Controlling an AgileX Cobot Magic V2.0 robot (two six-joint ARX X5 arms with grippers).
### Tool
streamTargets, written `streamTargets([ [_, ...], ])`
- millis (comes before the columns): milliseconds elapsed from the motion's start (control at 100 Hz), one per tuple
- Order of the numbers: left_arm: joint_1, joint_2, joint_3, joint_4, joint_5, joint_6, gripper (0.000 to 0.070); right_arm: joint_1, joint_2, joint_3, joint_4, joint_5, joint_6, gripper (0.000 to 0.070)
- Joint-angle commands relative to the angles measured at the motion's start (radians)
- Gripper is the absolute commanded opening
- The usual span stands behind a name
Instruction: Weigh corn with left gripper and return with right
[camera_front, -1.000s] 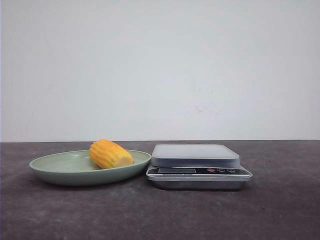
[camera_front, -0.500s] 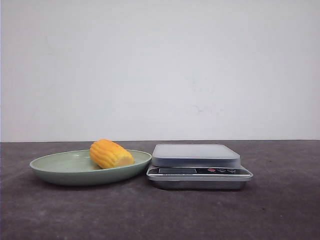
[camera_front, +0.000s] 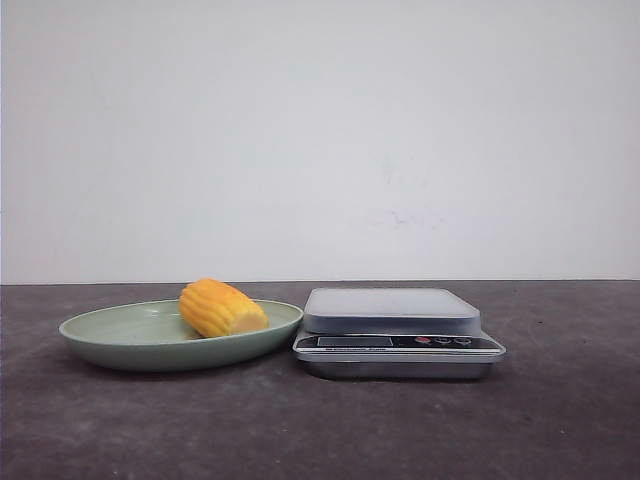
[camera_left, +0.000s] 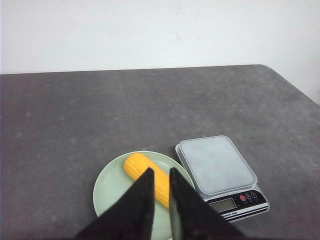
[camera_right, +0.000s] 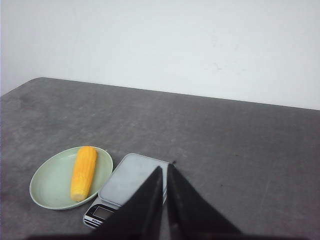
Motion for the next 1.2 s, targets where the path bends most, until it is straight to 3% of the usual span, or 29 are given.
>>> streamTargets([
  [0, -0.006, -0.004, 0.015, 0.010, -0.003, 0.003, 0.0011, 0.011, 0.002, 0.016, 0.011, 0.003, 0.010, 0.0007],
  [120, 0.069, -0.024, 0.002, 0.029, -0.024, 0.080, 0.0011, 0.011, 0.002, 0.016, 0.011, 0.003, 0.010, 0.0007],
  [230, 0.196, -0.090, -0.101, 0.171, -0.008, 0.085, 0.0011, 0.011, 0.002, 0.016, 0.011, 0.003, 0.010, 0.0006],
  [430, 0.451, -0.305, -0.438, 0.464, 0.116, 0.086, 0.0011, 0.011, 0.002, 0.016, 0.011, 0.003, 0.010, 0.0006],
  [570, 0.588, -0.442, -0.639, 0.504, 0.181, 0.092, 0.0011, 0.011, 0.002, 0.016, 0.011, 0.003, 0.010, 0.0007],
  [730, 0.713, -0.549, -0.809, 0.528, 0.326, 0.087, 0.0011, 0.011, 0.002, 0.016, 0.011, 0.003, 0.010, 0.0006],
  [820, 0.752, -0.578, -0.880, 0.560, 0.377, 0.081, 0.0011, 0.011, 0.002, 0.016, 0.011, 0.003, 0.010, 0.0006],
  [1020, 0.760, -0.603, -1.005, 0.666, 0.378, 0.081, 0.0011, 0.011, 0.002, 0.016, 0.011, 0.003, 0.010, 0.0007],
  [1190, 0.756, -0.603, -1.046, 0.671, 0.378, 0.082, 0.0011, 0.011, 0.002, 0.016, 0.011, 0.003, 0.010, 0.0006],
])
